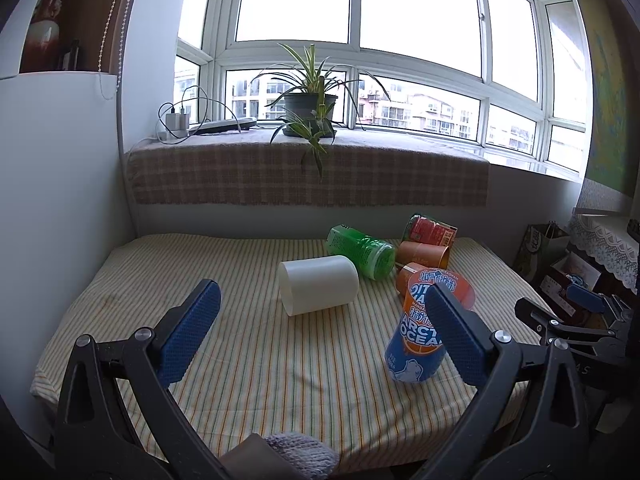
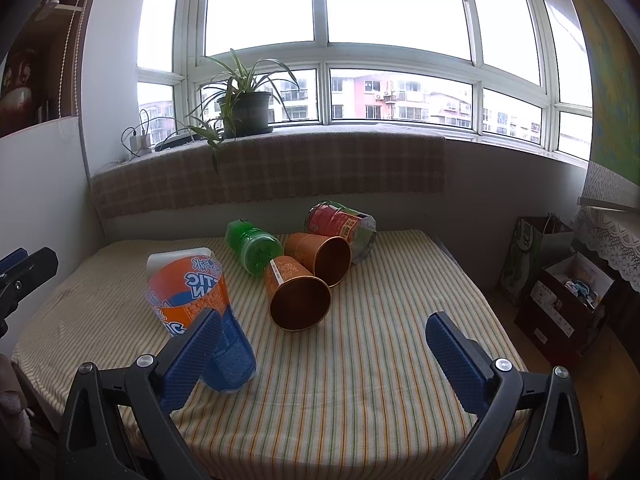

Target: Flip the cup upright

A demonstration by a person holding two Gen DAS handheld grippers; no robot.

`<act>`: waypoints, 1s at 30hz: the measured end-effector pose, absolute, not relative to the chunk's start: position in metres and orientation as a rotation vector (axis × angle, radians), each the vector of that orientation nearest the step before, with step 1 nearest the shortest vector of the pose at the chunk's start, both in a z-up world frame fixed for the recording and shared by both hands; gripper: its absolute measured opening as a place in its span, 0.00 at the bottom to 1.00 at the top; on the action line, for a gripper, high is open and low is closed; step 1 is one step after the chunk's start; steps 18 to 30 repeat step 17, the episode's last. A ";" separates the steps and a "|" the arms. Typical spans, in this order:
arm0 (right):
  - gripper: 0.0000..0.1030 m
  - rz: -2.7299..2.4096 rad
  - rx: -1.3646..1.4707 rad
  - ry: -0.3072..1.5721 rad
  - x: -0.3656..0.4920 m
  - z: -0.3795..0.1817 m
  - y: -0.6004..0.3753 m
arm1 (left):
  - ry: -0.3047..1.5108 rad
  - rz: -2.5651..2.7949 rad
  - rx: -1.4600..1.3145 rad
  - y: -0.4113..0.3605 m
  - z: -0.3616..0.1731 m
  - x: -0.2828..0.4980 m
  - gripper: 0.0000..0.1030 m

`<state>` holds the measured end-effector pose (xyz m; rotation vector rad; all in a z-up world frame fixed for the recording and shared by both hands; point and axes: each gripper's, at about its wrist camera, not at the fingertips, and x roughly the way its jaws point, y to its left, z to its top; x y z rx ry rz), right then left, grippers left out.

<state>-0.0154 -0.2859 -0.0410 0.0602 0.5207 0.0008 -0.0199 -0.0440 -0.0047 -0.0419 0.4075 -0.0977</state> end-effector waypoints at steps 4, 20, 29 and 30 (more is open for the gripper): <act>1.00 0.003 0.058 0.524 -0.014 -0.041 -0.285 | 0.409 -0.100 -0.041 -0.045 -0.004 -0.019 1.00; 1.00 0.003 0.057 0.538 -0.011 -0.045 -0.284 | 0.404 -0.098 -0.036 -0.045 -0.001 -0.018 1.00; 1.00 0.003 0.057 0.538 -0.011 -0.045 -0.284 | 0.404 -0.098 -0.036 -0.045 -0.001 -0.018 1.00; 1.00 0.003 0.057 0.538 -0.011 -0.045 -0.284 | 0.404 -0.098 -0.036 -0.045 -0.001 -0.018 1.00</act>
